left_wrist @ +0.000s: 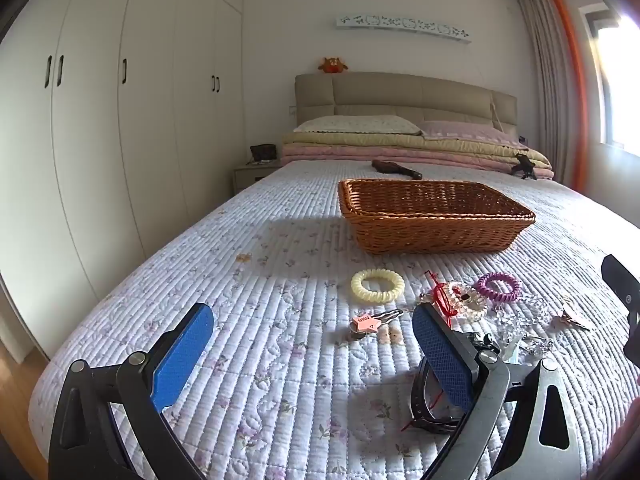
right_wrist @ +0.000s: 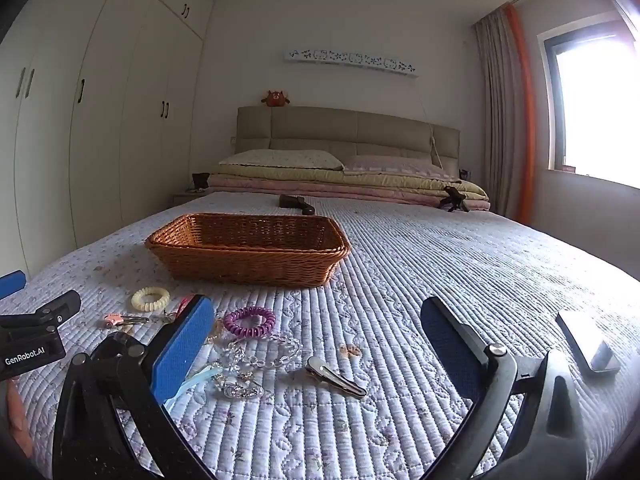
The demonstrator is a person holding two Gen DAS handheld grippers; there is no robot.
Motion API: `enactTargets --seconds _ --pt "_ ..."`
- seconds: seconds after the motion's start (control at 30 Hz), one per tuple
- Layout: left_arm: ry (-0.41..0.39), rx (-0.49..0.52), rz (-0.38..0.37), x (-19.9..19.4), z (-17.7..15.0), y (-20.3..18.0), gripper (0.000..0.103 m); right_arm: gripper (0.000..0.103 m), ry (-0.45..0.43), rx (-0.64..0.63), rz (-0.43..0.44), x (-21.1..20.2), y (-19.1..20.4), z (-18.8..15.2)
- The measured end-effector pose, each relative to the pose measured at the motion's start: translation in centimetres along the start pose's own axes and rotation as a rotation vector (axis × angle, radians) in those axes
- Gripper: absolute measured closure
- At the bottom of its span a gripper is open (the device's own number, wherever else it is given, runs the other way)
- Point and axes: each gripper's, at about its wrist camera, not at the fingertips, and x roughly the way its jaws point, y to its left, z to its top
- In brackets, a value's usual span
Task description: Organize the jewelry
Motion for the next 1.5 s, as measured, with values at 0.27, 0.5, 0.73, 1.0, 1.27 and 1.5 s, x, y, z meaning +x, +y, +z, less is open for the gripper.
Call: enactTargets --seconds 0.27,0.5,0.73,1.0,1.27,1.5 --pt "0.0 0.0 -0.001 0.0 0.0 0.0 0.003 0.0 -0.001 0.0 0.0 0.1 0.0 -0.1" --pt "0.0 -0.001 -0.001 -0.1 -0.1 0.0 0.003 0.0 -0.002 -0.001 -0.004 0.0 0.0 -0.1" --pt "0.047 -0.058 -0.094 0.0 0.2 1.8 0.004 0.0 0.009 0.004 0.002 0.0 -0.4 -0.1" --pt "0.144 -0.103 -0.194 0.7 1.6 4.9 0.003 0.0 0.06 0.01 0.062 0.6 -1.8 -0.3" --pt "0.347 -0.008 -0.488 4.7 2.4 4.8 0.024 0.018 0.137 -0.082 0.114 1.4 -3.3 -0.5" --pt "0.442 0.156 -0.527 8.0 2.5 2.7 0.044 0.053 0.324 -0.078 0.17 3.3 -4.1 -1.8"
